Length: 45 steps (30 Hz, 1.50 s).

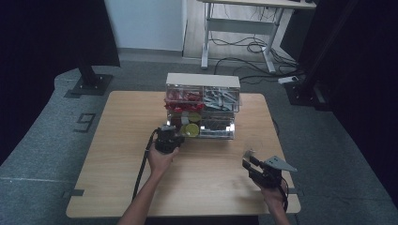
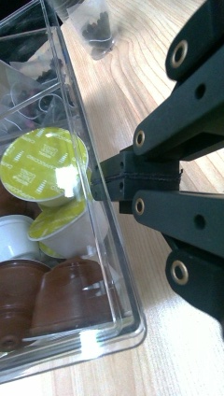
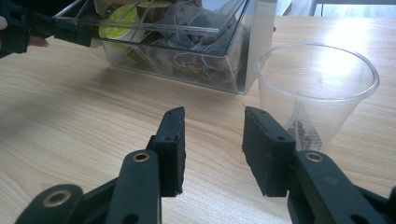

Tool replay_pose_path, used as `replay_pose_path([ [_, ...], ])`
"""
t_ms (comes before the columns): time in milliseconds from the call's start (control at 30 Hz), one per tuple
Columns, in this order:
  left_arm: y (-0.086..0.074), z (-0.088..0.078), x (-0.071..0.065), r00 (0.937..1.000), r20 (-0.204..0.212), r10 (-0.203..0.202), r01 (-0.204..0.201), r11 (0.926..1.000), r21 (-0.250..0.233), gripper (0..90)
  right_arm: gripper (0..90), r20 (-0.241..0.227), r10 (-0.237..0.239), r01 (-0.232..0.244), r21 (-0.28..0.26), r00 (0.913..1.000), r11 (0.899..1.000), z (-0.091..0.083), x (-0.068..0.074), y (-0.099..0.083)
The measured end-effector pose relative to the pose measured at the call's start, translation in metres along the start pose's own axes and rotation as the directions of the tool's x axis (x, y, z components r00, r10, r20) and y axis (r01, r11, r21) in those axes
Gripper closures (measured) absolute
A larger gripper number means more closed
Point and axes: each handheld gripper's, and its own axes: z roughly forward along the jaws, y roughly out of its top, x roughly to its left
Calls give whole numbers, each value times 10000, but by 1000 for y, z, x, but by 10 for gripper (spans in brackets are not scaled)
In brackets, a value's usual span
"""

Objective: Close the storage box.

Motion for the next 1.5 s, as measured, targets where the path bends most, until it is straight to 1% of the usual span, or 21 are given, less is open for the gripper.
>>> replay_pose_path([
  [167,-2,1,1,10000,61,-66,65,10000,55,900,585,4,9,-9,-9,10000,10000,0,0,0],
  [633,-5,3,1,9999,113,32,-34,9997,224,900,585,-17,-15,15,50,10000,10000,1,1,-1],
  [667,-6,3,1,10000,77,46,-48,9996,278,900,585,-19,-24,24,52,10000,10000,2,1,-1],
  [800,-7,3,1,10000,-51,47,-46,9997,225,900,585,-27,-18,18,67,10000,10000,3,1,-2],
  [833,-8,1,-1,9998,-102,157,-155,9998,154,899,584,-17,-4,4,76,10000,10000,3,1,-2],
  [867,-8,1,-1,9998,-102,157,-155,9998,154,894,584,-17,-4,4,76,10000,10000,3,1,-2],
  [900,-9,-1,-3,9996,-111,255,-255,9997,14,884,584,-18,7,-7,96,10000,10000,3,0,-3],
  [933,-9,-1,-3,9996,-111,255,-255,9997,14,874,584,-18,7,-7,96,10000,10000,3,0,-3],
  [967,-10,-4,-6,9986,-240,478,-483,9986,-199,858,583,-20,0,0,105,10000,9999,4,0,-3],
  [1000,-10,-4,-6,9986,-240,478,-483,9986,-199,833,581,-29,4,-4,115,10000,9999,4,0,-3],
  [1067,-13,-10,-6,9969,-387,692,-713,9959,-565,782,575,-63,-4,5,136,10000,9999,4,1,-3],
  [1200,-17,-15,-7,9957,-330,864,-885,9939,-665,682,558,-140,44,-42,166,9999,9999,5,0,-3],
  [1233,-18,-17,-7,9953,-282,924,-941,9933,-669,654,541,-187,99,-95,233,9998,9997,6,0,-3],
  [1267,-19,-19,-8,9950,-231,968,-982,9927,-707,654,541,-187,99,-95,233,9998,9997,6,0,-3],
  [1300,-21,-23,-11,9941,-213,1067,-1081,9906,-832,611,528,-194,113,-108,282,9997,9995,7,0,-3],
  [1333,-21,-23,-11,9941,-213,1067,-1081,9906,-832,587,528,-194,113,-108,282,9997,9995,7,0,-3],
  [1367,-24,-26,-13,9911,-240,1309,-1325,9878,-816,564,519,-198,126,-120,293,9997,9995,8,1,-4],
  [1400,-25,-28,-14,9894,-239,1434,-1449,9864,-777,545,515,-212,149,-142,310,9997,9994,8,1,-4],
  [1433,-27,-30,-15,9879,-227,1533,-1546,9851,-748,532,511,-232,166,-159,321,9996,9994,8,1,-4],
  [1467,-27,-30,-15,9879,-227,1533,-1546,9851,-748,520,509,-245,195,-187,333,9995,9993,8,1,-4],
  [1500,-31,-33,-16,9863,-171,1640,-1648,9839,-692,511,506,-252,183,-174,345,9995,9993,8,0,-4],
])
